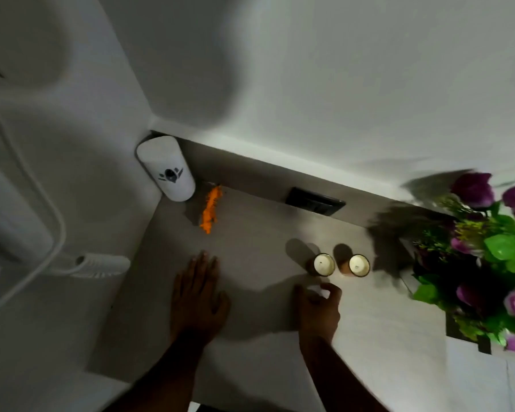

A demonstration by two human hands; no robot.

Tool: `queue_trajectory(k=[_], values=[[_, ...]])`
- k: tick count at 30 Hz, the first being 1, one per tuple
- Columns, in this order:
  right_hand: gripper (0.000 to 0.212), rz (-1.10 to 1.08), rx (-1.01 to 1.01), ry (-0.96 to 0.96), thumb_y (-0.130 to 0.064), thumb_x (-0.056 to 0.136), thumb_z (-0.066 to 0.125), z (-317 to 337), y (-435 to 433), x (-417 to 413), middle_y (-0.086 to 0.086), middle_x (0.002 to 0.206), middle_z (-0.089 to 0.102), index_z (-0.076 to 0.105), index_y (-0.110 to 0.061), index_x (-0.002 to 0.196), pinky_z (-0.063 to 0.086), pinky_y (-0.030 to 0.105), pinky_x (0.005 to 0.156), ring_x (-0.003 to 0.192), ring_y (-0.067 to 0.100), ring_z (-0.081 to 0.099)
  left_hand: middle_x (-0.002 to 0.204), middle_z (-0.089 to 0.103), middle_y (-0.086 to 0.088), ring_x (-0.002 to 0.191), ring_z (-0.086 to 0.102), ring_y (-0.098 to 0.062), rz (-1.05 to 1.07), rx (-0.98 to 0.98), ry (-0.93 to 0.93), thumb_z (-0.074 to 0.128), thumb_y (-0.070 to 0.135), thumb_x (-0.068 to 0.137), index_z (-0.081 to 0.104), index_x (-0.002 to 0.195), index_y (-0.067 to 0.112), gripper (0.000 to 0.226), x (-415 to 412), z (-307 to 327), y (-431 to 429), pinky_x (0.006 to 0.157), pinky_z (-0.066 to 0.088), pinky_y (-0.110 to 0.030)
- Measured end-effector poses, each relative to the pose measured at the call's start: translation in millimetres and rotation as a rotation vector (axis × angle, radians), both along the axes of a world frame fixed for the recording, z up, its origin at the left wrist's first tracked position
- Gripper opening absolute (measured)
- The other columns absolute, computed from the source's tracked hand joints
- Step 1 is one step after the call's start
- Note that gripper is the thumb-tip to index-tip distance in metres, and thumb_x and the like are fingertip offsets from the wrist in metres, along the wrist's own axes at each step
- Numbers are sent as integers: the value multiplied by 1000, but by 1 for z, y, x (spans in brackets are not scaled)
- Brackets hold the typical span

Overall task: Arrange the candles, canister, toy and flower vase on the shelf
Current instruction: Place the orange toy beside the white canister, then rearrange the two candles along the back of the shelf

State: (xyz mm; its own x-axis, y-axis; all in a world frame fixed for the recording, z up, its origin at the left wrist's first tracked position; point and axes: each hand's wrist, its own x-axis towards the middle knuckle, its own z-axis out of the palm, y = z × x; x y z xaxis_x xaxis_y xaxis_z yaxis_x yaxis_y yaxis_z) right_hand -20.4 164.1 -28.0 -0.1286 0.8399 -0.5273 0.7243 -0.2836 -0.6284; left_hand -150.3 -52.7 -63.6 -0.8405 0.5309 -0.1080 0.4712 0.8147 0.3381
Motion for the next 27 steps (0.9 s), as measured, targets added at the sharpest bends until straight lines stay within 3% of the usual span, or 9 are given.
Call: queue_trajectory(k=[3,6,8,10,14,16,19,22,27], values=[[57,-97,0,50,-39,89,80,1,16,-5,8,111,77,42,-38,132,57,57,101,103,36,72,182,20,-2,167,21,-29,29,-38,-8,50,48,88,33,170,29,87,2,-1,3,128,22,-58],[48,-65,7,110,-27,90,78,-3,22,-18,9,113,77,53,-31,130,57,49,99,109,39,71,183,15,-4,168,14,-33,-15,-75,-24,54,53,84,27,172,31,94,11,2,23,129,16,-58],[34,5,49,95,-25,88,77,-6,23,-29,5,104,75,60,-30,118,54,41,91,109,40,71,183,13,-3,168,15,-34,-129,-61,-11,57,50,84,28,172,28,95,18,1,41,129,16,-58],[28,122,94,74,-29,87,75,-8,24,-41,0,99,73,60,-33,110,47,32,85,107,38,71,182,17,-4,167,19,-33,-163,-50,1,55,49,86,30,171,24,93,24,0,58,130,15,-56],[61,318,91,42,-44,77,75,-5,25,-71,-1,129,70,47,-43,132,46,33,86,113,34,69,181,22,-7,167,17,-32,-114,-55,-5,45,53,92,32,171,23,85,26,-2,66,130,15,-57],[53,404,109,67,-48,78,75,-6,22,-87,-4,127,68,53,-42,126,46,32,84,111,29,69,180,23,-8,166,20,-35,-120,-51,-5,43,53,92,33,170,22,84,25,-4,65,129,16,-58],[36,399,157,140,-48,87,74,-6,20,-109,-3,123,71,67,-35,120,47,30,87,111,26,70,178,30,-10,164,28,-36,-116,-83,-14,42,53,89,37,169,21,86,20,-6,66,128,23,-60],[30,373,159,135,-46,89,73,-7,25,-132,0,119,72,69,-31,114,52,34,90,110,28,70,180,23,-5,166,24,-32,-110,-129,-27,41,54,92,29,172,25,86,22,-8,66,131,11,-56],[38,307,138,108,-45,87,75,-8,36,-154,2,125,72,67,-28,120,46,31,89,117,31,69,182,17,-1,169,11,-26,-103,-29,-26,49,48,95,24,173,29,84,24,-10,62,135,8,-54]])
